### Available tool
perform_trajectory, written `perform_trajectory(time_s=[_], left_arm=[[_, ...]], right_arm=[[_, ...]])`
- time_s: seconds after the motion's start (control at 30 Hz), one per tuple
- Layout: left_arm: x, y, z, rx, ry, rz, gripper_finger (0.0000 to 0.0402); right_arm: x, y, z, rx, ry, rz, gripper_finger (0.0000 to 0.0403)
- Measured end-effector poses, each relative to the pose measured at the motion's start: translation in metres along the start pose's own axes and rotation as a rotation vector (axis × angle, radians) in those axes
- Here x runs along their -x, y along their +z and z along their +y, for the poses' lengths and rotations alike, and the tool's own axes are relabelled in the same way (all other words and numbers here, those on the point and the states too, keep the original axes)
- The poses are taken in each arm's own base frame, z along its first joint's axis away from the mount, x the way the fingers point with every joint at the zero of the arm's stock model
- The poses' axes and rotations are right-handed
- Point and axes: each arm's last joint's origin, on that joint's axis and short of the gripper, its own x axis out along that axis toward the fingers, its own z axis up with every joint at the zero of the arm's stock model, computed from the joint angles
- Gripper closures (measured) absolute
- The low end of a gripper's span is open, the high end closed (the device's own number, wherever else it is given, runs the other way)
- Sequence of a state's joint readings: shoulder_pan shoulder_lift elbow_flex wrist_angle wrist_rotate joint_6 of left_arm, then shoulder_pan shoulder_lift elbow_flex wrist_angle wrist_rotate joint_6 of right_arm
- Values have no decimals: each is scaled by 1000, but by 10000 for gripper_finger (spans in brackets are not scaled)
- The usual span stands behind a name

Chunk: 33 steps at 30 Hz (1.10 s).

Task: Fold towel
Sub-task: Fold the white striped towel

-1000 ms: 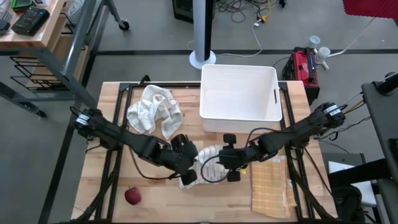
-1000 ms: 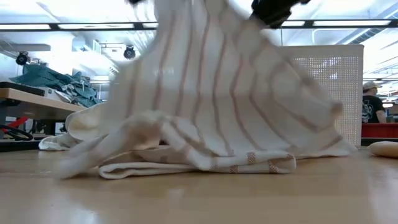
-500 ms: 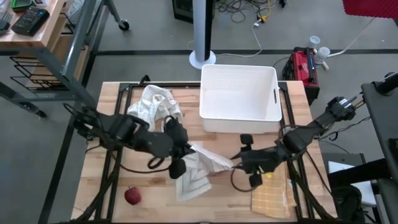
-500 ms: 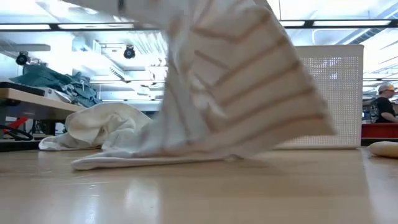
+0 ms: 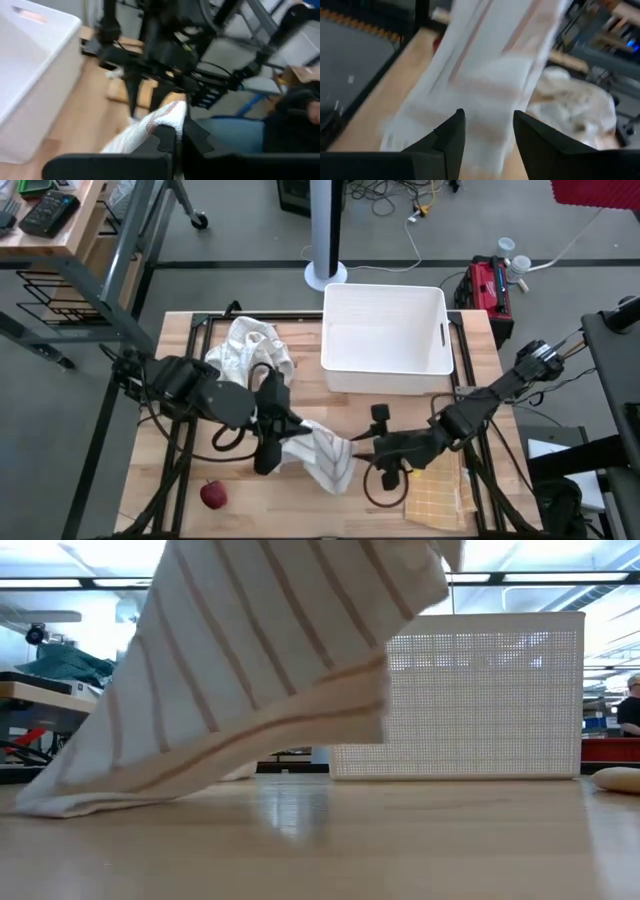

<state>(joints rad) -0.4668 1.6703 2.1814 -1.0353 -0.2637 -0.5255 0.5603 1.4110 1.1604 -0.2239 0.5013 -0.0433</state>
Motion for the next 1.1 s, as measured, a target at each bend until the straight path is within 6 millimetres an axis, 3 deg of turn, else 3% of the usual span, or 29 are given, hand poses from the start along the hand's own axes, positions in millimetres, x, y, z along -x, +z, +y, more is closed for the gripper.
perform_trajectory(time_s=[0.37,0.67,0.83,0.97,1.1], left_arm=[[-19,-23,-11,-29,-70,111,401],[-36,-27,-14,-40,-103,48,401],[-40,-37,-22,-53,-148,84,401],[-33,-49,-40,-138,-217,119,401],[-20,-61,-59,-241,-274,119,401]], right_arm=[[-7,20,-11,-52,81,-205,227],[-46,10,2,-64,109,-212,234],[-63,4,-2,-77,71,-171,246],[-73,-7,-6,-61,43,-91,282],[-76,-20,-5,-2,23,9,375]])
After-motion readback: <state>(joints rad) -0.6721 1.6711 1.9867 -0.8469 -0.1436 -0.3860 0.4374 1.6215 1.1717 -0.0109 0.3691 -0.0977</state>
